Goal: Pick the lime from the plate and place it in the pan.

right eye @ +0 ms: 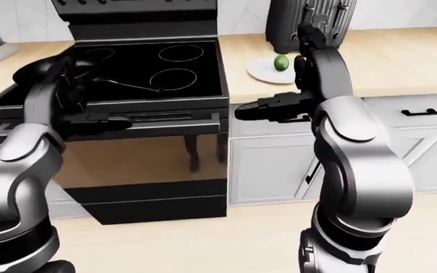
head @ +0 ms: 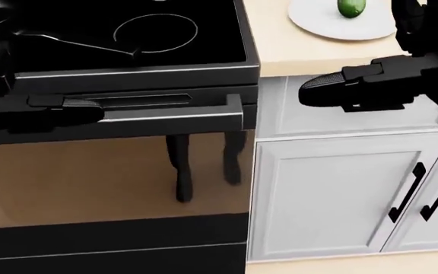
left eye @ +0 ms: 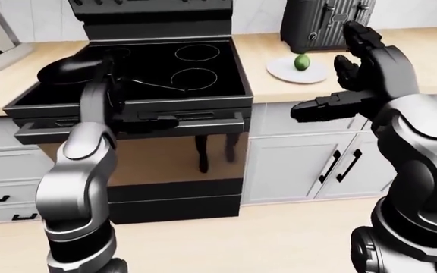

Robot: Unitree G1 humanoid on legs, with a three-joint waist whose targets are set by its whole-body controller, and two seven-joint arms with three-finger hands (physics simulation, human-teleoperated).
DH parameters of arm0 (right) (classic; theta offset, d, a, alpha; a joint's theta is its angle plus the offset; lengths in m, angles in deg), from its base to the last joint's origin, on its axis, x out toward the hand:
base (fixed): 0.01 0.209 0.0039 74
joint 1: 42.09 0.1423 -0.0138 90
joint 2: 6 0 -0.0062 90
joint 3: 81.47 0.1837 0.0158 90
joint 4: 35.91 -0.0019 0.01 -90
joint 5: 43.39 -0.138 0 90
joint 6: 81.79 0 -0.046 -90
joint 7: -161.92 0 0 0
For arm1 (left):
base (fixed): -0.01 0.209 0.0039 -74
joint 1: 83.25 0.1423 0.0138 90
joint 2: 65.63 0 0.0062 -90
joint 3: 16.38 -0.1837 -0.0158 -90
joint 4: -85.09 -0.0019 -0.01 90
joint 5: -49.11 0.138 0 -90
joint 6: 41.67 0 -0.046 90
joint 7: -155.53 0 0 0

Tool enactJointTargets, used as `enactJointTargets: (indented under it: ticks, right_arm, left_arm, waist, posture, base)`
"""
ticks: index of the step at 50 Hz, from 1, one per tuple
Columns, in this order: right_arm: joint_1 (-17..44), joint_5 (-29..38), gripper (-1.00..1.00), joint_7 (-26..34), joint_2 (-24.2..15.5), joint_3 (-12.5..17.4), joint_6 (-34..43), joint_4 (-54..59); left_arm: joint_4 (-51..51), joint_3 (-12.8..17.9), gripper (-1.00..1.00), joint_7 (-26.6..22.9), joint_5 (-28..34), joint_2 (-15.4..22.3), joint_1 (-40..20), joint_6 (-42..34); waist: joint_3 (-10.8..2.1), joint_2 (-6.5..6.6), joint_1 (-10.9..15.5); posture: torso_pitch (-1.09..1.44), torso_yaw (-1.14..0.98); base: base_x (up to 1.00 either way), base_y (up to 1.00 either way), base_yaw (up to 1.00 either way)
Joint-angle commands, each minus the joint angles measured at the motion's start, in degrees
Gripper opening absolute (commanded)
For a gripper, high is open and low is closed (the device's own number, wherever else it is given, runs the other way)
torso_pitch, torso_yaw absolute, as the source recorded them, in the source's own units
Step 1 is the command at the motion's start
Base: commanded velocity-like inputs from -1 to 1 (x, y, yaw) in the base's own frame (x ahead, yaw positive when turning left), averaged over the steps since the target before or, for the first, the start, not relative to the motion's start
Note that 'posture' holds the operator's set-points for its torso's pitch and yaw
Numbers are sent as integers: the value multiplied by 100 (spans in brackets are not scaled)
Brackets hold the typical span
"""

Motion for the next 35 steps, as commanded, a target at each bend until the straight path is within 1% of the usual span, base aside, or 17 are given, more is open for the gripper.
enactJointTargets:
  ticks: [1, 3, 8, 10, 11, 13, 14, 15, 17, 20, 22, 23, 24, 25, 26, 27, 35]
  right_arm:
    - [194, 47, 100, -7, -93, 105, -173, -115]
    - [215, 50, 100, -3, -83, 114, -143, -132]
    - [171, 63, 100, 3, -69, 124, -168, -143]
    - [145, 72, 100, 5, -65, 121, -187, -139]
    - [138, 73, 100, 8, -60, 123, -198, -135]
    - [79, 98, 100, -2, -41, 62, -222, -175]
    - [53, 113, 100, -2, -15, 38, -242, -180]
    - [89, 117, 100, 7, -15, 38, -191, -199]
    - [52, 147, 100, 33, -23, 7, -208, -229]
    - [61, 188, 100, 75, -21, 2, -177, -259]
    - [79, 210, 100, 90, -3, -12, -143, -285]
    - [50, 224, 100, 96, 18, -25, -191, -262]
    - [53, 235, 100, 104, 25, -31, -189, -264]
    - [63, 242, 100, 120, 23, -26, -189, -256]
    - [37, 248, 100, 133, 42, -27, -180, -293]
    - [2, 263, 100, 141, 52, -39, -197, -302]
    - [40, 330, 100, 214, 72, -53, -151, -292]
  left_arm:
    - [257, 15, 100, 19, -3, 63, -255, 104]
    - [289, 13, 100, 30, -11, 59, -251, 74]
    - [279, 8, 100, 35, -17, 65, -246, 81]
    - [263, 10, 100, 32, -16, 67, -240, 96]
    - [255, 10, 100, 31, -16, 69, -241, 103]
    - [250, 8, 100, 31, -11, 53, -188, 162]
    - [250, 10, 100, 33, -11, 50, -177, 166]
    - [233, 13, 100, 33, -11, 55, -189, 170]
    - [304, 8, 100, 46, -18, 52, -203, 98]
    - [229, -2, 100, 31, -3, 32, -133, 224]
    - [285, 17, 100, 31, -11, 45, -138, 156]
    - [293, 24, 100, 30, -11, 49, -129, 153]
    - [329, 28, 100, 36, -17, 53, -146, 105]
    - [333, 31, 100, 38, -20, 57, -162, 91]
    - [340, 36, 100, 39, -20, 47, -119, 119]
    - [297, 38, 100, 31, -14, 43, -75, 197]
    - [372, 51, 100, 58, -53, 62, -134, 72]
  waist:
    - [-186, 99, -58]
    - [-239, 16, -27]
    - [-155, -256, 9]
    - [-185, -463, 31]
    - [-232, -651, 38]
    - [-215, -559, -4]
    - [-186, -611, 13]
    - [-189, -580, -12]
    - [-208, -487, -19]
    - [-118, -338, -21]
    - [-113, -187, -45]
    - [-135, -60, -64]
    - [-176, 121, -85]
    - [-252, 171, -130]
    - [-208, 52, -52]
    - [-188, 120, -80]
    - [-189, -228, -6]
  posture:
    - [0, 0]
    - [0, 0]
    - [0, 0]
    - [0, 0]
    - [0, 0]
    - [0, 0]
    - [0, 0]
    - [0, 0]
    - [0, 0]
    - [0, 0]
    - [0, 0]
    - [0, 0]
    - [0, 0]
    - [0, 0]
    - [0, 0]
    - [0, 0]
    - [0, 0]
  base:
    - [12, 0, 0]
    - [12, 0, 0]
    - [12, 0, 0]
    - [12, 0, 0]
    - [12, 0, 0]
    - [12, 0, 0]
    - [12, 0, 0]
    - [12, 0, 0]
    - [12, 0, 0]
    - [12, 0, 0]
    - [12, 0, 0]
    - [13, -1, 0]
    - [12, -1, 0]
    - [12, 0, 0]
    - [11, -1, 0]
    - [12, -1, 0]
    - [12, -5, 0]
